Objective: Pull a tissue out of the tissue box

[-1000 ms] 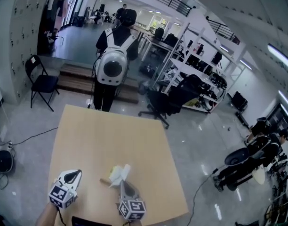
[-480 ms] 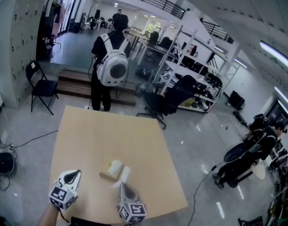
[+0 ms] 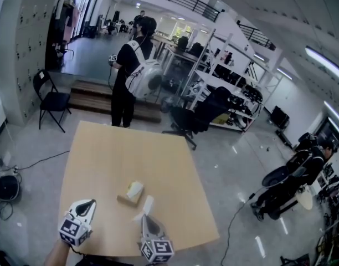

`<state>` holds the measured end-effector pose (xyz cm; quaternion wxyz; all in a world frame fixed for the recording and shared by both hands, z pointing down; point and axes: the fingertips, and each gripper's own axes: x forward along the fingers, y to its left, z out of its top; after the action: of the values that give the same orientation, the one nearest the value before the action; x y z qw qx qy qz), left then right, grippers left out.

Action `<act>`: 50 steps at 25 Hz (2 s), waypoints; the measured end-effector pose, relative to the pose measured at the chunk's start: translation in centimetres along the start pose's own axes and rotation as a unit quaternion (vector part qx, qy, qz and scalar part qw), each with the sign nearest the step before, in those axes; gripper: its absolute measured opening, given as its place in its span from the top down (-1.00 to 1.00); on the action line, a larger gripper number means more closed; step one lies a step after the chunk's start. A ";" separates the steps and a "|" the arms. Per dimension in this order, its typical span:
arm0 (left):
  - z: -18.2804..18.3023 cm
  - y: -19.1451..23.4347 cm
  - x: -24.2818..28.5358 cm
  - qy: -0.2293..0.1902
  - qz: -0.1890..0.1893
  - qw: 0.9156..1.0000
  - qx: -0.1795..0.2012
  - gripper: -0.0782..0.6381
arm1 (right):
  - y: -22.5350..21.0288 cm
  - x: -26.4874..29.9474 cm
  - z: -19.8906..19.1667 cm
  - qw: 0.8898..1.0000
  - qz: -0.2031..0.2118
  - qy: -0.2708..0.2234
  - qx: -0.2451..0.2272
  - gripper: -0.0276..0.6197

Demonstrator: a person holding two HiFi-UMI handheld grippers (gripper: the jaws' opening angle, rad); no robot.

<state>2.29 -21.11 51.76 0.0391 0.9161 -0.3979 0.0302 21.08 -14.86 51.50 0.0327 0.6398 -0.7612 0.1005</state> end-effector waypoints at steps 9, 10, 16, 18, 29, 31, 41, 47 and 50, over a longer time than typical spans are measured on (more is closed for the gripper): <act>0.9 0.3 -0.8 -0.007 0.004 1.000 0.007 0.76 | 0.6 -0.8 -0.2 1.000 0.000 -0.002 0.001 0.87; 0.9 0.2 -0.8 -0.008 0.004 1.000 0.006 0.76 | 0.7 -0.9 -0.1 1.000 0.000 -0.003 0.000 0.87; 1.1 -0.5 -0.5 -0.009 0.004 1.000 0.007 0.76 | 0.5 -1.5 0.2 1.000 0.000 -0.007 -0.008 0.87; 1.2 -0.7 -0.5 -0.009 0.003 1.000 0.008 0.76 | 0.4 -1.7 0.3 1.000 -0.001 -0.007 -0.008 0.88; 1.0 -1.3 -0.1 -0.006 0.000 1.000 0.006 0.76 | -0.4 -1.9 -0.1 1.000 -0.005 -0.005 -0.006 0.88; 1.0 -1.1 0.0 -0.007 0.000 1.000 0.007 0.76 | -0.3 -1.7 -0.3 1.000 -0.006 -0.005 -0.006 0.88; 1.3 -0.9 0.3 -0.011 -0.002 1.000 0.011 0.76 | -0.2 -1.5 0.4 1.000 -0.002 -0.009 -0.005 0.88; 1.3 -0.9 0.0 -0.007 0.002 1.000 0.009 0.76 | -0.2 -1.7 0.3 1.000 -0.002 -0.011 -0.005 0.88; 1.0 -0.7 0.3 -0.012 0.000 1.000 0.007 0.76 | -0.2 -1.6 0.3 1.000 -0.001 -0.011 -0.004 0.88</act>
<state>3.05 -20.91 50.74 0.0279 0.9167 -0.3980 0.0223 21.63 -13.42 50.96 0.0270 0.6418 -0.7612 0.0897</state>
